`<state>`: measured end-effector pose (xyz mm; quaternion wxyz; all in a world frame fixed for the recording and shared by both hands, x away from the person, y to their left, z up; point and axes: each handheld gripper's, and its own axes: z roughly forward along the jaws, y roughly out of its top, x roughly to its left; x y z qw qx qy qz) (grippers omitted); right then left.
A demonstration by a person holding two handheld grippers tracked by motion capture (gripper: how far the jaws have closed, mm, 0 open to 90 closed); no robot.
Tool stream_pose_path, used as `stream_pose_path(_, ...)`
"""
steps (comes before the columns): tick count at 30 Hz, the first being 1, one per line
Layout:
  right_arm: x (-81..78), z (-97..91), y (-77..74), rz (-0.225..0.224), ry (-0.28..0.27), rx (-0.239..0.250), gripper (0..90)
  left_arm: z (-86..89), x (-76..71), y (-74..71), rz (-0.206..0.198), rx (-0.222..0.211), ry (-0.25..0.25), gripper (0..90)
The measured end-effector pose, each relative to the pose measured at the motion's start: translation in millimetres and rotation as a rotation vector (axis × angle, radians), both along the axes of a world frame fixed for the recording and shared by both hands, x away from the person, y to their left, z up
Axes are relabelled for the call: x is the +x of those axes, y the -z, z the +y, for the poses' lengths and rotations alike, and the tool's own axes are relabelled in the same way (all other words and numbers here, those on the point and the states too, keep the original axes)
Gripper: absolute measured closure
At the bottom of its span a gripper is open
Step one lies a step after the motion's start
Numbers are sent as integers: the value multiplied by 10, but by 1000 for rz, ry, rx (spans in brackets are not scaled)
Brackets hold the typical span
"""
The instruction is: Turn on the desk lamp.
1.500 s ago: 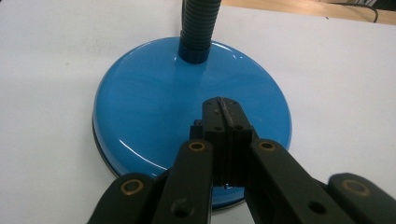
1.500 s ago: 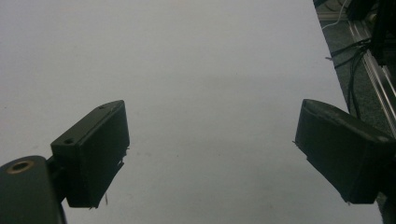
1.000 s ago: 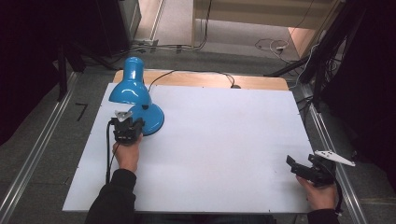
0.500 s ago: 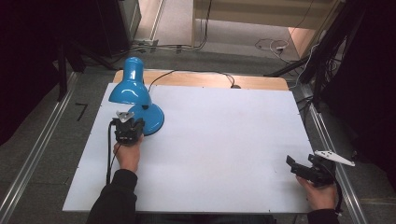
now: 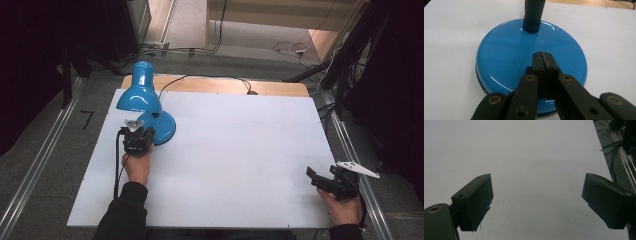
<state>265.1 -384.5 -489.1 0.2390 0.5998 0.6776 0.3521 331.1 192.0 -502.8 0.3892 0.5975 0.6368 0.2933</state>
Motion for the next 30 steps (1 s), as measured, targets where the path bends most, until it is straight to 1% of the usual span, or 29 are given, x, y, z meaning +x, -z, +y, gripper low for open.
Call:
stream_pose_path(6,-1,0,1,-1,-1,0,84,-10,-2,10,-9,8,-6,900)
stream_pose_path(30,5,2,9,5,-1,-5,84,-8,-2,25,-18,6,-6,900)
